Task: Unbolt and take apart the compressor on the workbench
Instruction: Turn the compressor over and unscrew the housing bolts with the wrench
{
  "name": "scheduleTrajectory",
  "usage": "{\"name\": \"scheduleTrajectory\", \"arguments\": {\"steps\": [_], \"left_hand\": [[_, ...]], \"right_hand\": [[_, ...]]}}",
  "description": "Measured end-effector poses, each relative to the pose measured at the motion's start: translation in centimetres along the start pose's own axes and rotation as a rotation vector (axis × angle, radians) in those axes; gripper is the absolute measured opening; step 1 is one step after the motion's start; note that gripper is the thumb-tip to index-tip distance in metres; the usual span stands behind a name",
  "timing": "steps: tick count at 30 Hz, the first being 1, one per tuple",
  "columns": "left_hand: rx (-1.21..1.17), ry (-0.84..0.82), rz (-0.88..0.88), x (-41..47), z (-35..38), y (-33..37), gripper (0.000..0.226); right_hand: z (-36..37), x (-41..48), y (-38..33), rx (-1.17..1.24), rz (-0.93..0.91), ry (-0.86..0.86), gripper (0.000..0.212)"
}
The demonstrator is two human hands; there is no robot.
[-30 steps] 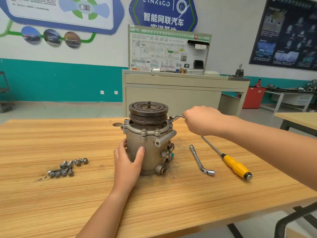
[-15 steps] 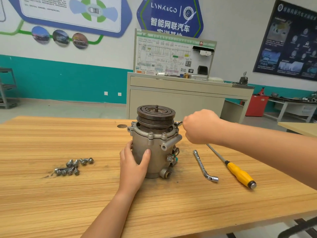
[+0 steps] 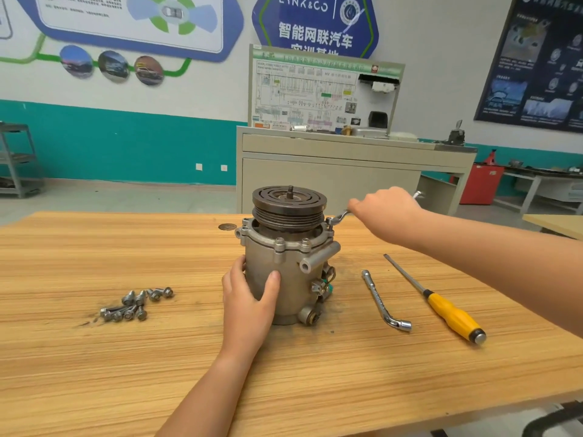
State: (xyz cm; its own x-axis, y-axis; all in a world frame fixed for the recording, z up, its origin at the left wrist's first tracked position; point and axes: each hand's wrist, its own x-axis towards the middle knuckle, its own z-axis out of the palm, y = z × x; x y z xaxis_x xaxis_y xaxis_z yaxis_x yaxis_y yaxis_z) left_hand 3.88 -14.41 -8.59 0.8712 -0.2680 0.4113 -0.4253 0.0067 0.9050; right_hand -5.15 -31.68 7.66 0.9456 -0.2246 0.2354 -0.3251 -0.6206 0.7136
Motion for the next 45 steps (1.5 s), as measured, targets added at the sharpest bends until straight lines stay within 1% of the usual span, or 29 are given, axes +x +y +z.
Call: {"name": "scheduleTrajectory", "arguments": {"steps": [3, 9, 11, 14, 16, 18, 23, 26, 28, 31, 37, 42, 45], "left_hand": [[0.001, 0.008, -0.010, -0.1, 0.2, 0.0, 0.062], [0.015, 0.003, -0.019, 0.0, 0.0, 0.1, 0.066], [0.022, 0.008, -0.017, 0.0, 0.0, 0.1, 0.065], [0.033, 0.010, -0.009, 0.0, 0.0, 0.0, 0.061], [0.038, 0.012, -0.010, 0.0, 0.0, 0.0, 0.059], [0.034, 0.011, -0.004, 0.0, 0.0, 0.2, 0.058], [0.033, 0.009, 0.004, 0.0, 0.0, 0.1, 0.059], [0.029, 0.001, 0.004, 0.0, -0.2, 0.0, 0.060], [0.035, 0.000, 0.009, 0.1, -0.2, 0.0, 0.061], [0.042, 0.005, 0.005, 0.1, -0.2, 0.0, 0.060], [0.024, 0.005, 0.000, 0.1, -0.3, -0.5, 0.059], [0.015, -0.006, 0.005, 0.3, -0.3, -0.9, 0.059], [0.010, -0.014, 0.000, 0.2, -0.3, -0.8, 0.060]], "right_hand": [[1.4, 1.2, -0.6, 0.056, 0.023, 0.089, 0.023], [1.9, 3.4, -1.1, 0.176, 0.055, 0.117, 0.025], [1.6, 3.1, -0.6, 0.254, 0.123, 0.146, 0.026], [1.9, 1.6, 0.6, 0.385, 0.235, 0.243, 0.024], [2.1, 0.1, 0.9, 0.447, 0.247, 0.294, 0.026], [2.1, -1.4, 0.9, 0.475, 0.228, 0.302, 0.026], [1.7, -3.4, -0.6, 0.411, 0.187, 0.144, 0.028], [1.3, -3.4, -1.7, 0.410, 0.146, 0.108, 0.027], [1.0, -3.3, -1.9, 0.412, 0.151, 0.082, 0.027], [0.0, -3.2, -1.6, 0.358, 0.140, 0.044, 0.028], [-1.5, -2.8, -0.5, 0.253, 0.008, 0.004, 0.038], [-3.2, -2.6, -0.7, 0.118, -0.075, -0.074, 0.028], [-3.7, -2.5, -1.2, 0.106, -0.088, -0.104, 0.023]]}}
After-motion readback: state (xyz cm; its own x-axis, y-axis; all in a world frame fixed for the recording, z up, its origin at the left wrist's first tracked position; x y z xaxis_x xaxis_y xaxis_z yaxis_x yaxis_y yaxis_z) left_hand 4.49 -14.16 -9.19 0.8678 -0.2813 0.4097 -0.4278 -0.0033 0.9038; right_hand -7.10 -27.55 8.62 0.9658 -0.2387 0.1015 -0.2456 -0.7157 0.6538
